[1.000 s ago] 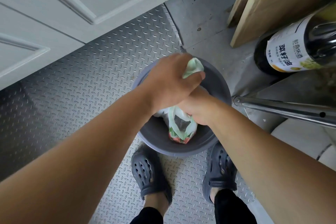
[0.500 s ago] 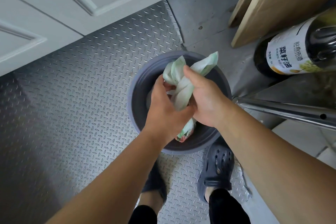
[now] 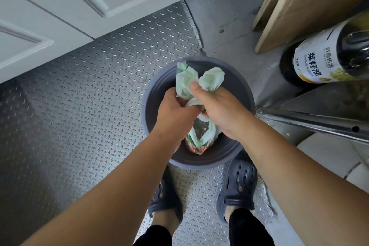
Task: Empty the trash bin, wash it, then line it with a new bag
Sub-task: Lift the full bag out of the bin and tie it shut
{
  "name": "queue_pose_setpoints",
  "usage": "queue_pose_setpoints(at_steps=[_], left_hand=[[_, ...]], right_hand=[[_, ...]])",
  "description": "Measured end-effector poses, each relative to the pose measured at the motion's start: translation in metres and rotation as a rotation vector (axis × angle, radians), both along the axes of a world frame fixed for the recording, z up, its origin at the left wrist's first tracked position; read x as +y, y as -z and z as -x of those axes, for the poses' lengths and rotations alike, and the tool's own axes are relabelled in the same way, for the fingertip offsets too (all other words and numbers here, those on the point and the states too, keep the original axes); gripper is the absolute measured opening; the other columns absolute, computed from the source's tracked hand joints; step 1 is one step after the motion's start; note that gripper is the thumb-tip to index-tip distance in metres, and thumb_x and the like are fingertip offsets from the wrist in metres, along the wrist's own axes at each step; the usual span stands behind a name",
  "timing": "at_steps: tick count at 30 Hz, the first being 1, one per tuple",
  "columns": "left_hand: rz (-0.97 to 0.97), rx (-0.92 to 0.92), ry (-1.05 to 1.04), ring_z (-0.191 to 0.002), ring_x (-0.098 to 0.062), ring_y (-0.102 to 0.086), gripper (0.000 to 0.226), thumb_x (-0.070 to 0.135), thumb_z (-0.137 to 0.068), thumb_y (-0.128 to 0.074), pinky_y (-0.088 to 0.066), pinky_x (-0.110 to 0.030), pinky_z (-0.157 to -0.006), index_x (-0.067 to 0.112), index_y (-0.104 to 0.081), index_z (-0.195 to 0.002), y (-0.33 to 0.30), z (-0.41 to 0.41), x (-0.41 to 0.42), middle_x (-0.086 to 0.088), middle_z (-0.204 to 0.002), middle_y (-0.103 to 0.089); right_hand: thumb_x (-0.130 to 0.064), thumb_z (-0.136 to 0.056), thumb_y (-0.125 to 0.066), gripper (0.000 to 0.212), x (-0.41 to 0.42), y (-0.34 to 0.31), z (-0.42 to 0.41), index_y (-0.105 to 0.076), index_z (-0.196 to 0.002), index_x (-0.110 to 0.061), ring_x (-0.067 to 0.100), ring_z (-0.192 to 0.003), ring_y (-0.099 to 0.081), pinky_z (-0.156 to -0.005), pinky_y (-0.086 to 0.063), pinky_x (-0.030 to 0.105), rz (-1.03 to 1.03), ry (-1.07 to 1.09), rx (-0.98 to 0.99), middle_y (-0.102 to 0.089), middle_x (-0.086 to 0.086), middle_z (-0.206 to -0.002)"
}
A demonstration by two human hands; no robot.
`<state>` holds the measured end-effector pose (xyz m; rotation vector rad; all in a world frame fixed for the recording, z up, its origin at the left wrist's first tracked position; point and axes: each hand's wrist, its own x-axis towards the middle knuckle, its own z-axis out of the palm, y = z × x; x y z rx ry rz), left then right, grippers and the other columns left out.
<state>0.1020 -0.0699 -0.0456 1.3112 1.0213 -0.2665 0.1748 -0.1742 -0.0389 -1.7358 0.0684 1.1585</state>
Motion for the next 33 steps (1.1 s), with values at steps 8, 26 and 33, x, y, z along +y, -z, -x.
queue_pose_setpoints(at_steps=[8,26,33], left_hand=[[-0.101,0.061,0.015,-0.053,0.008,-0.062,0.030,0.020,-0.072,-0.076,-0.044,-0.008,-0.045,0.026,-0.058,-0.095,-0.006,-0.004,-0.007,0.008,-0.075,-0.065],[0.172,-0.060,0.402,-0.078,-0.016,-0.070,0.007,0.006,-0.085,-0.066,-0.055,-0.033,-0.087,0.009,-0.072,-0.081,-0.015,-0.019,0.009,-0.018,-0.080,-0.073],[0.118,-0.145,0.503,-0.074,-0.006,-0.072,0.014,0.009,-0.092,-0.068,-0.052,-0.012,-0.079,-0.005,-0.072,-0.090,-0.014,-0.018,0.017,-0.007,-0.077,-0.077]], right_hand=[[-0.047,-0.097,-0.048,0.035,-0.003,-0.006,-0.002,-0.068,-0.100,-0.018,0.007,-0.081,-0.067,-0.070,-0.052,0.023,0.038,-0.067,-0.205,-0.073,-0.002,-0.090],[-0.040,-0.104,-0.045,0.058,-0.014,-0.009,-0.009,-0.057,-0.083,0.012,0.017,-0.059,-0.047,-0.058,-0.042,0.022,-0.091,-0.012,-0.054,-0.051,0.009,-0.062],[-0.042,-0.103,-0.044,0.056,-0.017,-0.004,-0.014,-0.054,-0.061,-0.005,0.015,-0.048,-0.051,-0.051,-0.044,0.026,0.002,-0.106,-0.149,-0.058,0.010,-0.054]])
